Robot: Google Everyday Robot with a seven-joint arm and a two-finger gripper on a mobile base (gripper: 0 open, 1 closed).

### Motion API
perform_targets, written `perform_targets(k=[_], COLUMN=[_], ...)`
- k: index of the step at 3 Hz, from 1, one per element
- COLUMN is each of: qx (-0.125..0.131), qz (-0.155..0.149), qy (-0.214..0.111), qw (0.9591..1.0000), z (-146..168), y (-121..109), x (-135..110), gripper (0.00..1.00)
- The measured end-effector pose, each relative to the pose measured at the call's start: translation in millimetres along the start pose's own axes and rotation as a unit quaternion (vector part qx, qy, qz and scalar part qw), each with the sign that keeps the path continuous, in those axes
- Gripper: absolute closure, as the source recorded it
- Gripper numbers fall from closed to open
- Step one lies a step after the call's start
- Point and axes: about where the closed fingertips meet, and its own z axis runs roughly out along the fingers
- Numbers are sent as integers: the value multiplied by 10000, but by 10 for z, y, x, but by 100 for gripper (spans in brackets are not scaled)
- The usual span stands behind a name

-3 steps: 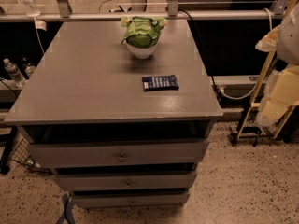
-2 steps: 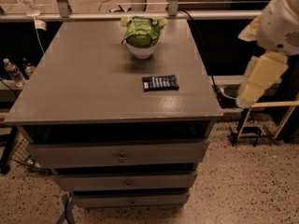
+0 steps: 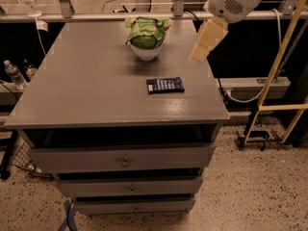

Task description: Pick green rice chip bag from white bowl and place on counter

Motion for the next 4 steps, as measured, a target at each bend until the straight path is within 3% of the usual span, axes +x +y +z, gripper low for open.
perform_targets(k=[1, 3, 4], qx=[-91, -59, 234], qz=[429, 618, 698], qy=[-62, -48, -17], qw=[9990, 9981, 9973], z=[238, 308, 547], y=[-112, -130, -314], x=[-378, -455, -541], gripper=[0, 0, 0])
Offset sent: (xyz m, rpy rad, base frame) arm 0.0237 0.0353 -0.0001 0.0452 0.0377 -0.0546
